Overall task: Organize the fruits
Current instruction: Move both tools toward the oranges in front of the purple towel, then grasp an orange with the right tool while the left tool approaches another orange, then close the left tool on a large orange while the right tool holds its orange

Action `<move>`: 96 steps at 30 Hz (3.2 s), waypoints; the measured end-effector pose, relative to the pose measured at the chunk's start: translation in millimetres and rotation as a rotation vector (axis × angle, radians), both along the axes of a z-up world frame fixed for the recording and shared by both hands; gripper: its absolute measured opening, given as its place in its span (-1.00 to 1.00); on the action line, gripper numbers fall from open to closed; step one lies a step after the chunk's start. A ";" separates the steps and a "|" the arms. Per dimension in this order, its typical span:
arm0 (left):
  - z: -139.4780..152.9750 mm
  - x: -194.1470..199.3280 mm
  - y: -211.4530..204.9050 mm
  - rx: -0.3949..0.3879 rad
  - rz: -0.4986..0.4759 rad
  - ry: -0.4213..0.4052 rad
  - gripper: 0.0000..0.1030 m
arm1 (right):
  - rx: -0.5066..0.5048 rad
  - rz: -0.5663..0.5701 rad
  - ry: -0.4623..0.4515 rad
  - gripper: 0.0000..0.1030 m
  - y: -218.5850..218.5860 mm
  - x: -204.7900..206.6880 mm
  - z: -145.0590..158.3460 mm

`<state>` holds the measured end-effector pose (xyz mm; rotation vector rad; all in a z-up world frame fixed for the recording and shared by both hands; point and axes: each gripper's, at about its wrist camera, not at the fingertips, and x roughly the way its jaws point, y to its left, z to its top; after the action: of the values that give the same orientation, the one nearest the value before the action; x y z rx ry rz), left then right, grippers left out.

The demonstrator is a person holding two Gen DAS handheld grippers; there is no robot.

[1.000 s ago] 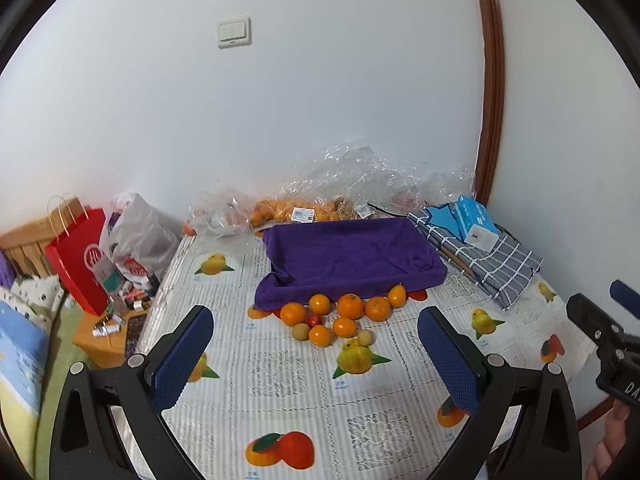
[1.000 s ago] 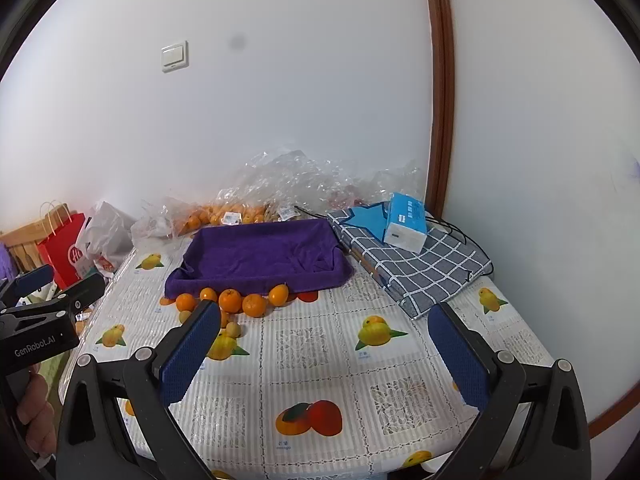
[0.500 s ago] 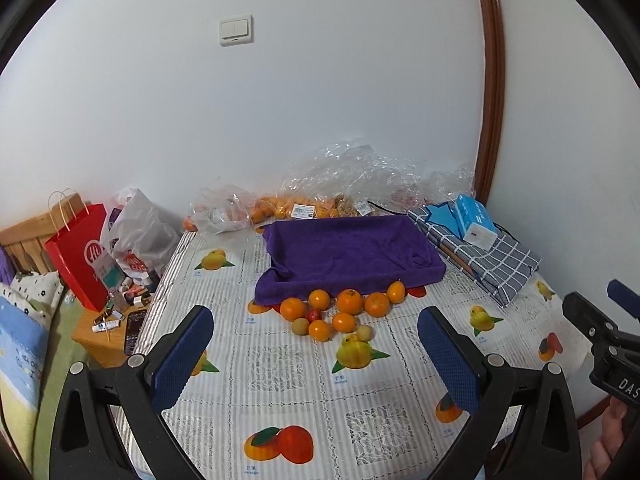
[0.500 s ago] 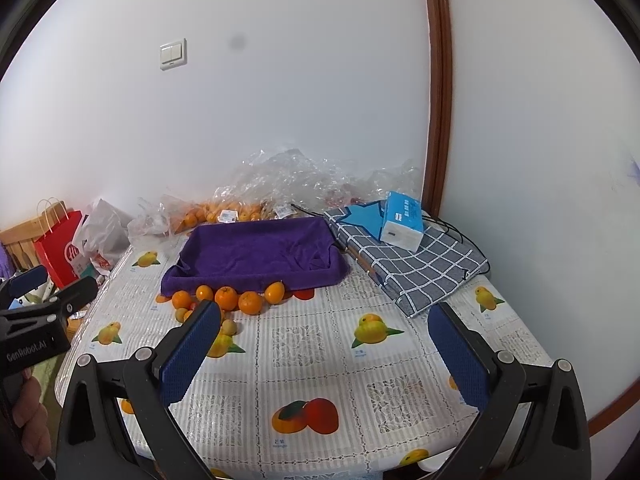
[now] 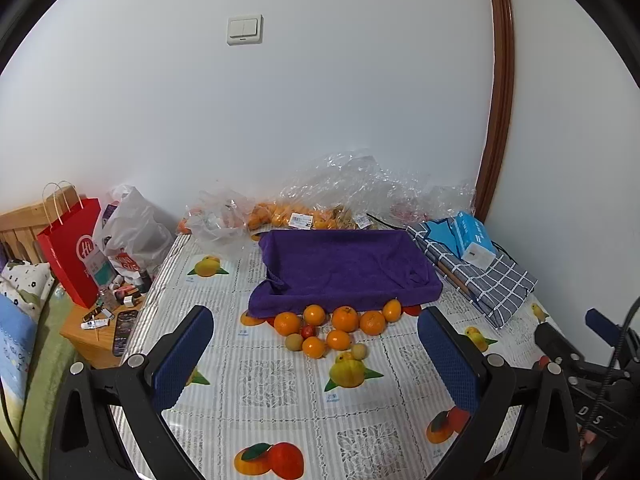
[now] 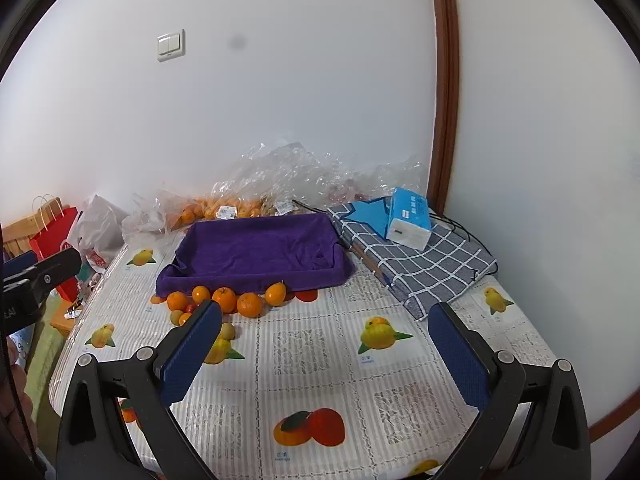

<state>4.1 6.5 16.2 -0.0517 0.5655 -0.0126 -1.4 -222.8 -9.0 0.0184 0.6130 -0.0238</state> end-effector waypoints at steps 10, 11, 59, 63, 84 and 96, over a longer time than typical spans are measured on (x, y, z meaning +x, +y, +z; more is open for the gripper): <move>-20.0 28.2 11.3 -0.004 0.000 0.023 1.00 | 0.008 -0.014 0.003 0.96 -9.8 36.8 -27.4; -23.1 32.1 14.5 -0.010 0.002 0.024 1.00 | -0.002 -0.015 0.001 0.96 -10.2 40.2 -30.0; -180.0 152.3 100.1 -0.162 -0.053 0.178 0.84 | 0.140 0.119 0.395 -0.35 23.2 213.0 -181.4; -182.6 153.6 98.5 -0.182 -0.074 0.195 0.84 | 0.111 0.140 0.422 -0.34 20.9 203.1 -191.9; -183.4 187.4 64.9 -0.221 -0.067 0.315 0.31 | 0.117 0.177 0.312 -0.35 13.7 181.8 -199.0; -199.9 196.7 71.9 -0.324 -0.094 0.331 -0.24 | 0.148 0.171 0.306 -0.36 10.7 180.9 -199.0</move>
<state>200.7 78.4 -183.8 -0.3473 0.8931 -0.1898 179.4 -212.1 -208.0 0.1073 0.9196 0.1878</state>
